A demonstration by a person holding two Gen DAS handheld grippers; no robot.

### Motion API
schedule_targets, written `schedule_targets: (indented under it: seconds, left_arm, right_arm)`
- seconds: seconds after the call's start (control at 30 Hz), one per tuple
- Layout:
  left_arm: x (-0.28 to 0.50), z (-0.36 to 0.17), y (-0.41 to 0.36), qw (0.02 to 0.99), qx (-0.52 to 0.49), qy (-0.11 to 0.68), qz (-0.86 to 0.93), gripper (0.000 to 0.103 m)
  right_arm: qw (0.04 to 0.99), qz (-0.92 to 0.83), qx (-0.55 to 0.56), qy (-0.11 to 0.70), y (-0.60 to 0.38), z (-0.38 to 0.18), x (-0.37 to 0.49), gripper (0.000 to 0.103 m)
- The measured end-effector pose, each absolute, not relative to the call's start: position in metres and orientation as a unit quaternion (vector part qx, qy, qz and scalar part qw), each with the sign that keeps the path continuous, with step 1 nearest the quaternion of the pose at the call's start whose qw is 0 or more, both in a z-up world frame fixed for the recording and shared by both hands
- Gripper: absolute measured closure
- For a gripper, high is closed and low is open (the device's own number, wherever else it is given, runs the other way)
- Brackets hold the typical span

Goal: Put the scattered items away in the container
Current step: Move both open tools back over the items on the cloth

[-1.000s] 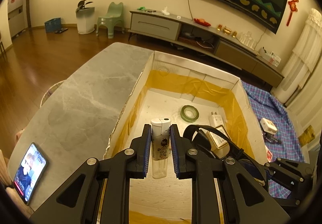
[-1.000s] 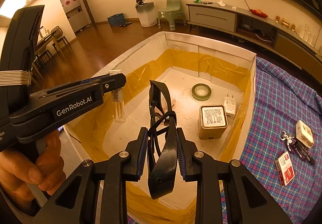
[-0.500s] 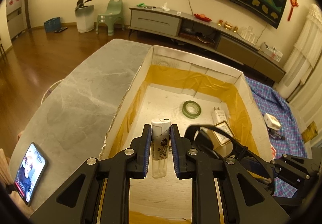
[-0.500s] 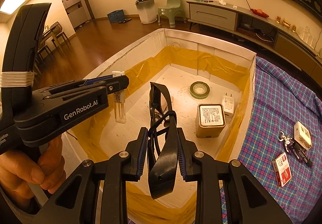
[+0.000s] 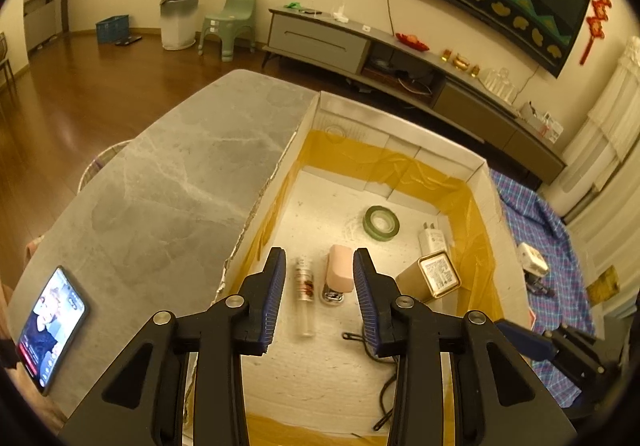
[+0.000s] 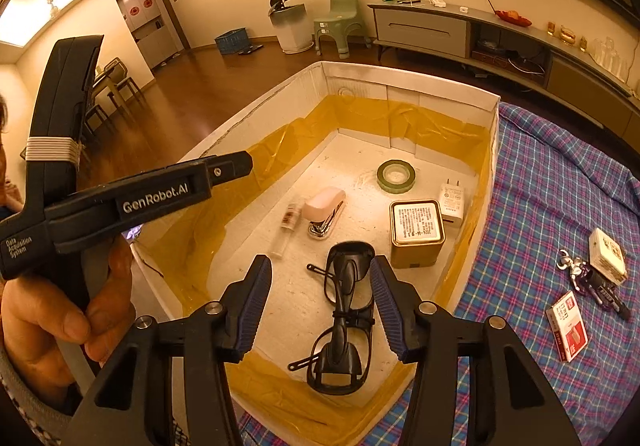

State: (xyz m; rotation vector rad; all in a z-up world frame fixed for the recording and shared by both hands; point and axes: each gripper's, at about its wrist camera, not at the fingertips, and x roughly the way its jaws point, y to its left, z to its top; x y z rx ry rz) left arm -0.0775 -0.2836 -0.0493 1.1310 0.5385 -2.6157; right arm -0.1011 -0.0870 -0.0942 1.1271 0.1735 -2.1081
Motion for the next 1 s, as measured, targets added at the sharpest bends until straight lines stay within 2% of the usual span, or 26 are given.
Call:
schedule_targets:
  seconds: [0.27,0.53,0.8,1.0]
  left_arm:
    - [-0.077,-0.038,-0.27,0.113,0.376,0.172,-0.903,0.066]
    - [-0.067,-0.009,-0.243,0.13,0.319,0.116,-0.932,0.066]
    - [-0.056,0.024,-0.21,0.047,0.237,0.157,-0.958,0.066]
    - [-0.067,0.03,-0.165,-0.016,0.239,0.143,-0.96,0.066]
  right_arm:
    - [0.407,-0.805,0.43,0.037,-0.072,-0.092,-0.093,0.049]
    - [0.457,-0.798,0.392,0.018,-0.05,-0.08,-0.081,0.049]
    - [0.492,-0.804,0.333,-0.038,-0.002,-0.059,-0.066,0.049]
    - [0.49,-0.816,0.303,-0.05,0.041,-0.05,-0.06,0.049]
